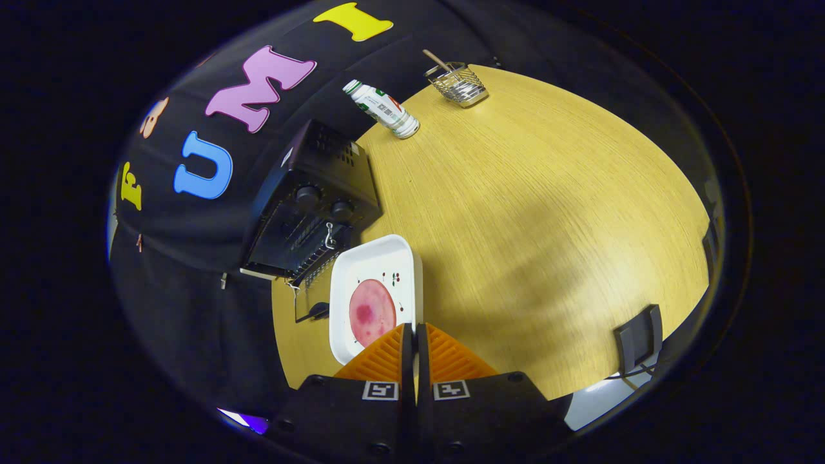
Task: Open the toaster oven, put the food inside, and close the toaster oven door.
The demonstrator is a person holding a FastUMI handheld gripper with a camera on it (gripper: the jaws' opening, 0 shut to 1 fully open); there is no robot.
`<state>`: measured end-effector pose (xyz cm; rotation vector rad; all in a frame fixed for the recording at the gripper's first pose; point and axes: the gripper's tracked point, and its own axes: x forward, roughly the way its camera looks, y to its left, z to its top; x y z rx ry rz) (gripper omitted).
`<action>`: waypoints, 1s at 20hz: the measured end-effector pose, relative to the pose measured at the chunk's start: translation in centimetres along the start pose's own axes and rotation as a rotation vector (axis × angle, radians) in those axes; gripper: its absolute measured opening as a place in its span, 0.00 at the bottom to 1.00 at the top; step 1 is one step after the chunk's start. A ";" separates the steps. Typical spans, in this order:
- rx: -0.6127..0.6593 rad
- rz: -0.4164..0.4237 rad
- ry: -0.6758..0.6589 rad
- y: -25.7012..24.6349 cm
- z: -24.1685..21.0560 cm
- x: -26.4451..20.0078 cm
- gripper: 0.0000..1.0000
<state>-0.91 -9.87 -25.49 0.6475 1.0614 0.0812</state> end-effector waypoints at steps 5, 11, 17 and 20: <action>0.028 0.051 -0.038 4.5 -1.9 -0.9 0.05; 0.024 0.081 -0.062 9.5 -3.7 2.0 0.05; 0.016 0.119 -0.081 14.7 -4.4 6.6 0.05; 0.024 0.096 -0.116 15.8 -3.9 9.1 0.05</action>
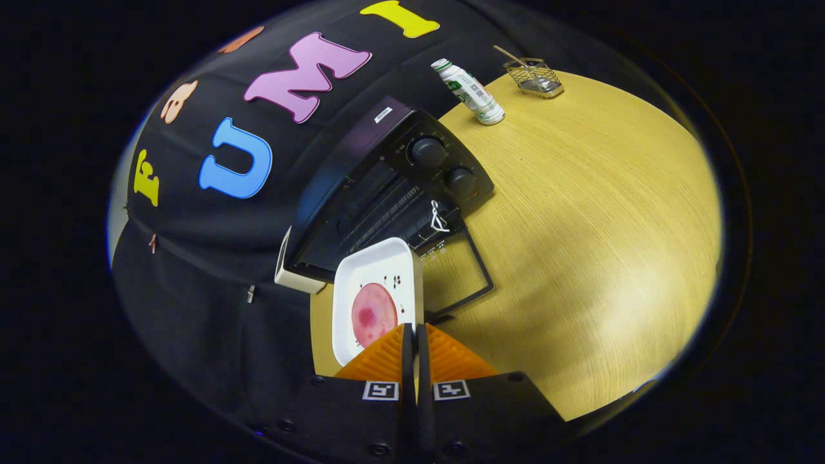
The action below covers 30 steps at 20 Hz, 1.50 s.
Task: Open the toaster oven, put the food inside, and close the toaster oven door.
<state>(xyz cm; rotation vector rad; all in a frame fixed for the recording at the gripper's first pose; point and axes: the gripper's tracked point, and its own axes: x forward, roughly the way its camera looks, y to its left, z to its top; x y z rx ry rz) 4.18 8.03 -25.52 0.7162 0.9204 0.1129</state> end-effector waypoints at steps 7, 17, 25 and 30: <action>0.115 -0.009 -0.084 2.8 1.6 6.1 0.05; 0.295 -0.029 -0.216 4.1 5.1 12.6 0.05; 0.393 -0.013 -0.301 5.3 7.9 15.1 0.08; 0.374 0.043 -0.245 6.6 6.6 14.3 0.27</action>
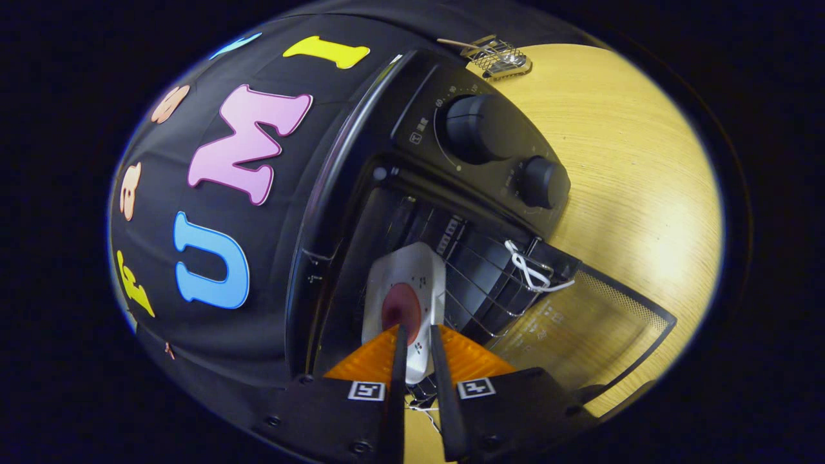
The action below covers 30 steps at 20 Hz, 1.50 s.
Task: Open the toaster oven, put the food inside, and close the toaster oven door.
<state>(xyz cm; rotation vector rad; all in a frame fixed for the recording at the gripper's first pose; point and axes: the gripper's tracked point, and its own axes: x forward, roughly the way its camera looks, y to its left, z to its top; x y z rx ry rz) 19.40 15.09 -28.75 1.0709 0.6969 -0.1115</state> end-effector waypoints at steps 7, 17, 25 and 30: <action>-0.153 0.029 0.140 -0.4 -4.0 -6.1 0.92; -0.462 0.015 0.158 -2.4 -4.6 -12.8 0.99; -0.986 -0.146 0.130 -8.2 -6.9 -13.1 0.99; -1.140 -0.254 0.188 -12.2 -9.4 -12.4 0.99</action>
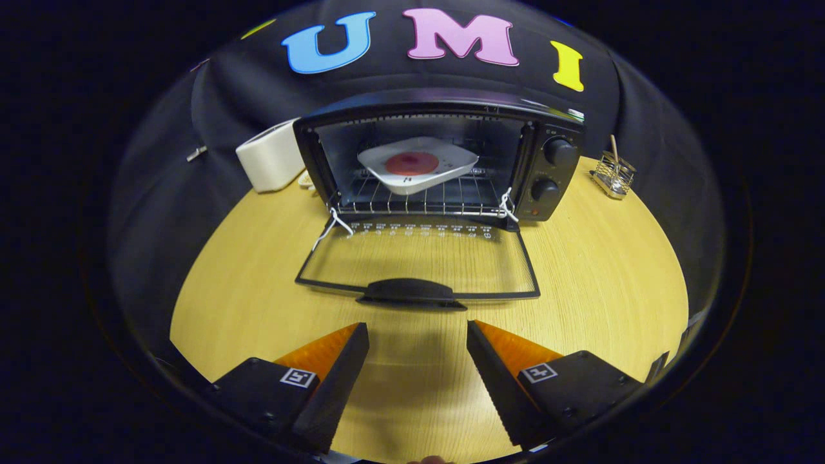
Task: Open the toaster oven, put the food inside, and close the toaster oven door.
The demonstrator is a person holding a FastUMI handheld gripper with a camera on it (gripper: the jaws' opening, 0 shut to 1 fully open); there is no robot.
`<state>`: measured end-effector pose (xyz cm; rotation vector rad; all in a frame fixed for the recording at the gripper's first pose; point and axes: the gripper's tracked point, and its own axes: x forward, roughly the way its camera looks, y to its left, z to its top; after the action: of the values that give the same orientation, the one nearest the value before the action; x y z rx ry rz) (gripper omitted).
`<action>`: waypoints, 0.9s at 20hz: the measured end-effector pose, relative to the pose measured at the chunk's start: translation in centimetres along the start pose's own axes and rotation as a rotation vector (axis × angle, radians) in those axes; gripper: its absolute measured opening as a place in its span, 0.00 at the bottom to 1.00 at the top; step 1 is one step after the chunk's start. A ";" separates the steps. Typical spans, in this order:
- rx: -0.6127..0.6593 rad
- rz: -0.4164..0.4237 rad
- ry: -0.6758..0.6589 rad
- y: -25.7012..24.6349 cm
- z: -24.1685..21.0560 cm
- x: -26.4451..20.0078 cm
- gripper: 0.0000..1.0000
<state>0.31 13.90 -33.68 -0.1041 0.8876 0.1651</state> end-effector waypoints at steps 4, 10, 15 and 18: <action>-0.038 -0.062 0.046 -0.5 -1.7 1.9 0.99; -0.031 -0.103 0.056 -0.7 -1.8 4.3 1.00; 0.046 -0.119 0.038 -1.4 -0.4 5.9 0.99; 0.054 -0.110 0.050 -1.3 -0.1 6.2 1.00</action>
<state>4.31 13.19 -38.59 -0.1070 0.9331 0.0362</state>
